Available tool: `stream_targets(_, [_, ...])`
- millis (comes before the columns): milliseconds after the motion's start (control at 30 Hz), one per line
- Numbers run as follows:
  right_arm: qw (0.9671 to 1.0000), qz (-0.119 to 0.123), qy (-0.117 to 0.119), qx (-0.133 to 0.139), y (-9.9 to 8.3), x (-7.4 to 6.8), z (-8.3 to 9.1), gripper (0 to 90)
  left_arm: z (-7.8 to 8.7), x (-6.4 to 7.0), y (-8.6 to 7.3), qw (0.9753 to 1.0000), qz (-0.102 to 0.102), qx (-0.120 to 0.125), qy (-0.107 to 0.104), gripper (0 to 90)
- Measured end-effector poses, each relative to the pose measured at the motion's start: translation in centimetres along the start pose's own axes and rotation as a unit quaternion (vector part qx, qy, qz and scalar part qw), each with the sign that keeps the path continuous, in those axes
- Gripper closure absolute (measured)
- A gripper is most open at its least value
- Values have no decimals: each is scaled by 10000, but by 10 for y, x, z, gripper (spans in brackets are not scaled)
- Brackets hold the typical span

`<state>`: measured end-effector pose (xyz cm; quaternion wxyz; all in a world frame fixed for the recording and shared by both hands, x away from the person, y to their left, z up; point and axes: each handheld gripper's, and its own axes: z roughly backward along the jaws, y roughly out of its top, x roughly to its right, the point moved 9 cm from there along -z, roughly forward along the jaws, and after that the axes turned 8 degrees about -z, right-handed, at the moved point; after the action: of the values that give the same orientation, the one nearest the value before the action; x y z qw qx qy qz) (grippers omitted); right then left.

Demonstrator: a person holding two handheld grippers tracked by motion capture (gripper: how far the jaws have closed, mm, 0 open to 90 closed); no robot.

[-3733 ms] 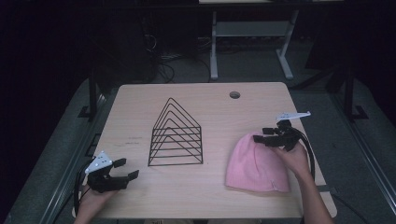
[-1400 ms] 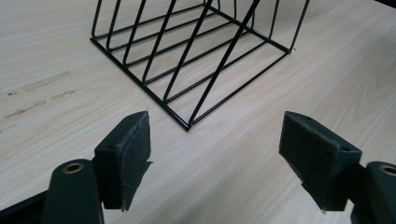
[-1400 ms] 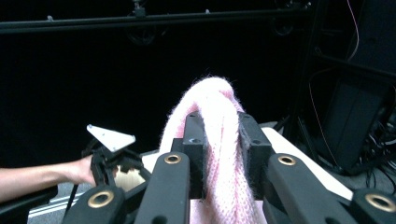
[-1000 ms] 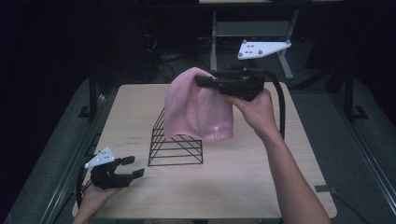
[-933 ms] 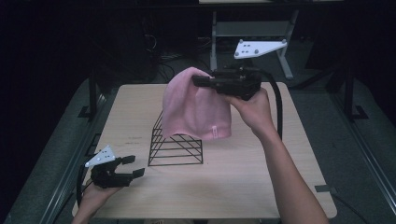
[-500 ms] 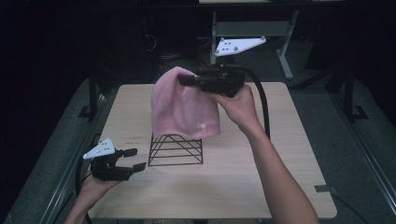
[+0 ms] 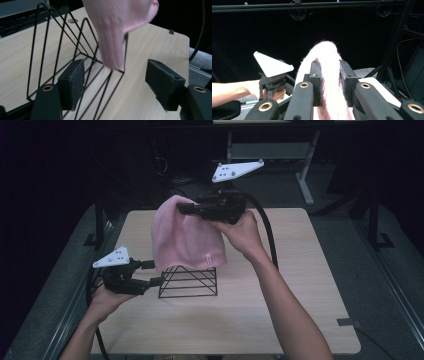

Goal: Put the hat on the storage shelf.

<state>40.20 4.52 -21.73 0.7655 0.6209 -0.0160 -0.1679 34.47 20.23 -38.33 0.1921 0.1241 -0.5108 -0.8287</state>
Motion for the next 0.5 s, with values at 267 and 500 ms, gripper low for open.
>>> stream_targets(267, [9999,-47,91,-18,-3,7,-7,758,-7,-9,3,10000,-9,9,-47,646])
stream_targets(500, [9997,-41,243,-60,-9,3,-13,757,-10,-7,-5,9994,-305,-130,121,808])
